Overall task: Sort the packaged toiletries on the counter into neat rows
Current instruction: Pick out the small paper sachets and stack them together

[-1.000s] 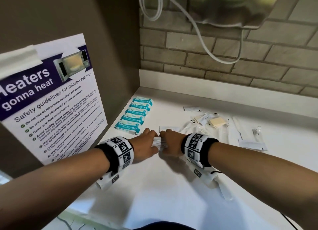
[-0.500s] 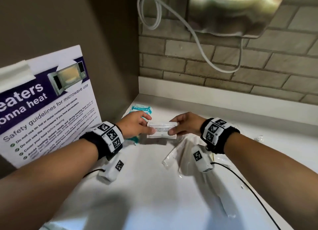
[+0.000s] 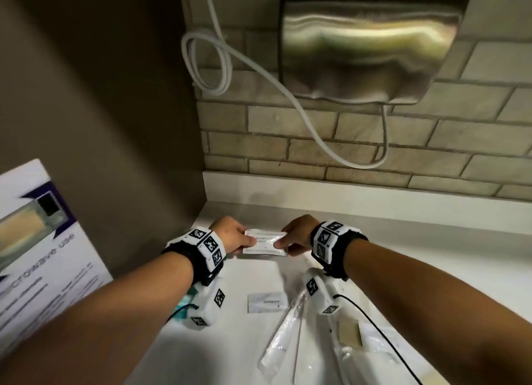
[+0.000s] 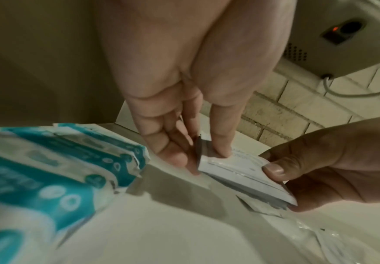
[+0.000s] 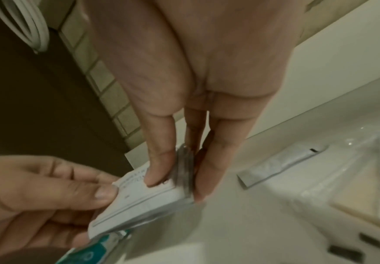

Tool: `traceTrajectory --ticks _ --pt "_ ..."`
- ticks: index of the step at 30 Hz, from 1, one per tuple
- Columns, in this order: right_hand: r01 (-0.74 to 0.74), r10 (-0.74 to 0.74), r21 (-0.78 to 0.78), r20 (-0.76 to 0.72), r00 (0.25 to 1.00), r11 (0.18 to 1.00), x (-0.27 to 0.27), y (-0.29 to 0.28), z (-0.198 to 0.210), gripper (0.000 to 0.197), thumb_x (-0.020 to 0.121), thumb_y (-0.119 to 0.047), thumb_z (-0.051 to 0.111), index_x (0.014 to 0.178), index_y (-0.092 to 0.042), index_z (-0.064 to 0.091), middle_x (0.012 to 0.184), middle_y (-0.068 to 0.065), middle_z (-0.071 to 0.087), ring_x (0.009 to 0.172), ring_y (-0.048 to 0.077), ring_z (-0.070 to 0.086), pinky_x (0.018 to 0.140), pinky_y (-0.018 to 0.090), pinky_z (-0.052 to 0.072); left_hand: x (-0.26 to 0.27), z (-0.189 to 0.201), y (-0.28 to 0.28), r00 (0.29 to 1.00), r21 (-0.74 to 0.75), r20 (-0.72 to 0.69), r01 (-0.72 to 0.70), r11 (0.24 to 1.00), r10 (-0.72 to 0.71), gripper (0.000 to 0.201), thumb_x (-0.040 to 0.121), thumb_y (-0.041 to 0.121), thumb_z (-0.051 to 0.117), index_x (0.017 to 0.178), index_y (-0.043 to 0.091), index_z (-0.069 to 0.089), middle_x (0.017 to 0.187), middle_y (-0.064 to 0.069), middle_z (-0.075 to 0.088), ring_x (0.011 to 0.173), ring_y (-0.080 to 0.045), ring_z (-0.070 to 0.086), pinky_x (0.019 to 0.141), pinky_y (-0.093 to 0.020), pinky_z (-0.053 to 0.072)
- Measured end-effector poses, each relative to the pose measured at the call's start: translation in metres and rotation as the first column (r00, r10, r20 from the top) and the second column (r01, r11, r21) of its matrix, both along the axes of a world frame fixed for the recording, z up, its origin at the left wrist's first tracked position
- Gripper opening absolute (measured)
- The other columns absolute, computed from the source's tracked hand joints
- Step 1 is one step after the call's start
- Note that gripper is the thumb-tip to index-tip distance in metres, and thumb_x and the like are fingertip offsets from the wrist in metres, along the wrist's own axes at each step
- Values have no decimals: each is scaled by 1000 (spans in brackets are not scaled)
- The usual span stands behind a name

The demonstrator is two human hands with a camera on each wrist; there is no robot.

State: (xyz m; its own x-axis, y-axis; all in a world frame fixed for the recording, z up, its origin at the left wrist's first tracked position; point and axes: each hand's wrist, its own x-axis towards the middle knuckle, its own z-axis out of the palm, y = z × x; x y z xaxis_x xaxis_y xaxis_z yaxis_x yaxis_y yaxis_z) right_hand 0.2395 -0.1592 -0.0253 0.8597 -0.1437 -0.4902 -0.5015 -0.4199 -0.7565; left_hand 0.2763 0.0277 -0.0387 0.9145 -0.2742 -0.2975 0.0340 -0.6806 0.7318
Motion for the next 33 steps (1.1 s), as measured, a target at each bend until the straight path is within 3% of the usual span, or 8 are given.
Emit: traceTrajectory --ticks 3,7,13,17,18,20,22,33 --pt "-27 25 -65 -39 999 998 11 3 -5 16 77 -8 78 87 2 70 69 9 68 67 20 66 81 35 60 15 1 -12 999 192 -6 46 980 -46 24 83 26 73 70 6 68 51 -4 59 42 -17 49 46 -20 40" --pt "-50 38 -158 -76 996 986 22 2 -19 15 70 -16 82 64 -7 73 72 8 75 71 22 72 85 42 59 29 -3 -25 996 351 -20 88 932 -87 27 81 27 73 64 8 65 49 -3 59 41 -17 52 53 -21 44" --pt "-70 60 -207 -56 997 976 15 6 -20 37 81 -14 75 114 -1 64 81 11 71 66 23 67 81 38 60 31 -7 -29 983 445 -23 174 878 -183 26 87 29 68 67 12 62 55 0 63 34 -8 48 43 -17 39" --pt "-132 126 -207 -40 991 969 9 7 -14 69 83 -21 73 141 -12 38 111 13 64 63 25 68 64 34 59 30 -3 -25 962 462 33 227 858 -273 20 90 27 62 77 15 53 77 -8 71 57 -20 65 51 -23 49" --pt "-204 202 -282 -37 979 937 9 7 -13 78 82 -25 74 146 -16 30 123 15 59 71 28 71 69 37 61 30 -2 -24 950 469 58 245 849 -307 16 88 26 63 92 12 57 91 -10 72 73 -24 70 62 -27 55" --pt "-356 375 -507 -69 925 785 7 10 -13 91 75 -34 77 148 -16 25 136 13 47 96 31 69 82 41 58 29 -2 -23 909 514 82 312 799 -408 57 79 24 70 130 10 49 125 -12 61 107 -28 63 84 -33 54" --pt "-436 468 -652 -138 873 621 8 16 -15 94 70 -35 80 145 -13 28 135 11 42 115 33 58 93 41 51 26 -4 -24 865 586 62 372 720 -498 78 70 21 76 140 15 40 134 -10 48 115 -30 56 84 -32 51" --pt "-539 529 -749 -299 794 385 57 19 -46 57 60 -48 70 110 -24 56 104 1 56 98 29 59 87 46 52 41 -11 -48 789 744 -10 417 523 -615 37 51 21 63 88 20 66 75 -2 68 66 -24 67 63 -36 61"
